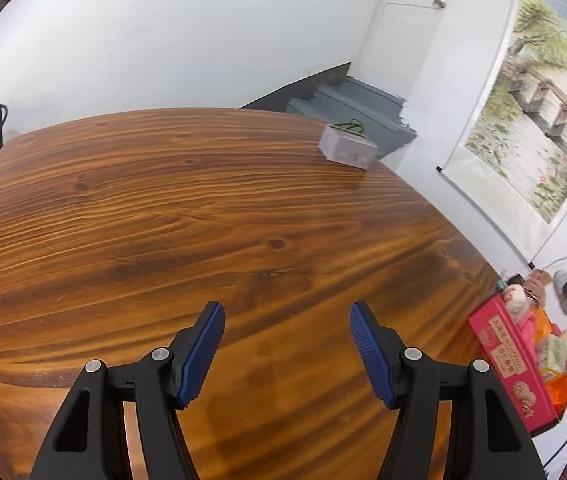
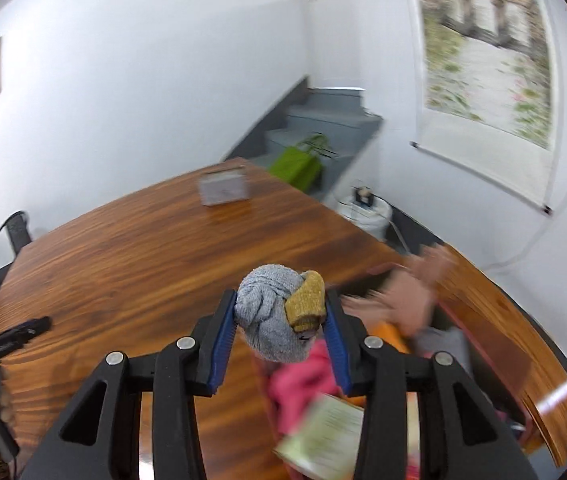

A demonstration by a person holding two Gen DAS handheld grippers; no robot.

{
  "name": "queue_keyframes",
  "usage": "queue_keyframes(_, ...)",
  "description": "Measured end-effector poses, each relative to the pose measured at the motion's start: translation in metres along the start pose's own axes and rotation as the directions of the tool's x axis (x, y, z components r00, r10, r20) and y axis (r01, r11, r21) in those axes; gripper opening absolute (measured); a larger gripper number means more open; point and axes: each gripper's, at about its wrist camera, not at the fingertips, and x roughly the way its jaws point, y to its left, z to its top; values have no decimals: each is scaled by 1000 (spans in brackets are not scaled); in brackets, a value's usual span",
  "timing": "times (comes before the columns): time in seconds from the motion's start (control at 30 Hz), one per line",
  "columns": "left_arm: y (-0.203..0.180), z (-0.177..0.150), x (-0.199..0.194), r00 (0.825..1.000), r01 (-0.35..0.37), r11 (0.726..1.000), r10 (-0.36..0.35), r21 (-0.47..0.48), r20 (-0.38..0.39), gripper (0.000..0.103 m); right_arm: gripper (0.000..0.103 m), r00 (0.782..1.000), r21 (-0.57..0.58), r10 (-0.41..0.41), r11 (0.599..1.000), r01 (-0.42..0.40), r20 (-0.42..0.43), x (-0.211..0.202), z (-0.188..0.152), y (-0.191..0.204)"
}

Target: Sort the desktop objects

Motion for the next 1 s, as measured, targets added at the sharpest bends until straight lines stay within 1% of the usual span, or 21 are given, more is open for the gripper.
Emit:
queue_keyframes(0.1,-17,-3,-5,1000,26,999,-26,25,5,67,45,998,12,-33,999,33,-60,8,-7,-16)
queue_keyframes(0.17,-32,-6,-9,999,45,998,-46,47,7,67,45,994,-2,-41,999,41,-102,17,-11,-18)
queue_keyframes(0.3,-61,-14,-18,996,83,993,-84,88,9,67,47,993,-19,-36,999,34,-113,19,-16,-21)
queue_keyframes(0.33,-69,-16,-20,996,92,991,-93,99,10,68,51,993,-23,-34,999,32,-114,19,-17,-21)
queue_keyframes(0.37,-76,-18,-22,995,101,989,-103,109,10,81,56,994,-13,-22,1000,21,-106,13,-18,-25)
queue_keyframes(0.4,-83,-20,-25,994,110,987,-112,119,10,90,68,996,5,-10,1000,10,-90,4,-19,-30)
queue_keyframes(0.43,-90,-22,-27,993,116,985,-119,125,16,90,76,998,25,-4,1000,5,-64,-5,-21,-34)
queue_keyframes(0.47,-99,-24,-28,993,116,984,-119,137,16,90,79,999,45,0,999,2,-35,-14,-22,-39)
queue_keyframes(0.53,-118,-29,-30,993,113,980,-116,166,13,90,81,1000,81,5,997,-6,10,-34,-24,-52)
queue_keyframes(0.63,-141,-35,-34,991,126,969,-133,212,19,91,83,1000,104,9,994,-12,24,-58,-32,-65)
queue_keyframes(0.7,-160,-39,-38,988,142,961,-152,238,23,103,84,1000,94,3,996,-6,27,-74,-41,-73)
queue_keyframes(0.83,-193,-46,-47,982,167,948,-186,271,43,103,88,1000,45,-24,999,24,12,-101,-64,-82)
queue_keyframes(0.93,-216,-49,-48,984,159,943,-176,291,35,103,90,999,13,-30,999,30,-23,-112,-84,-84)
queue_keyframes(1.0,-229,-53,-50,983,168,938,-184,304,25,103,91,999,-14,-34,999,34,-39,-119,-95,-85)
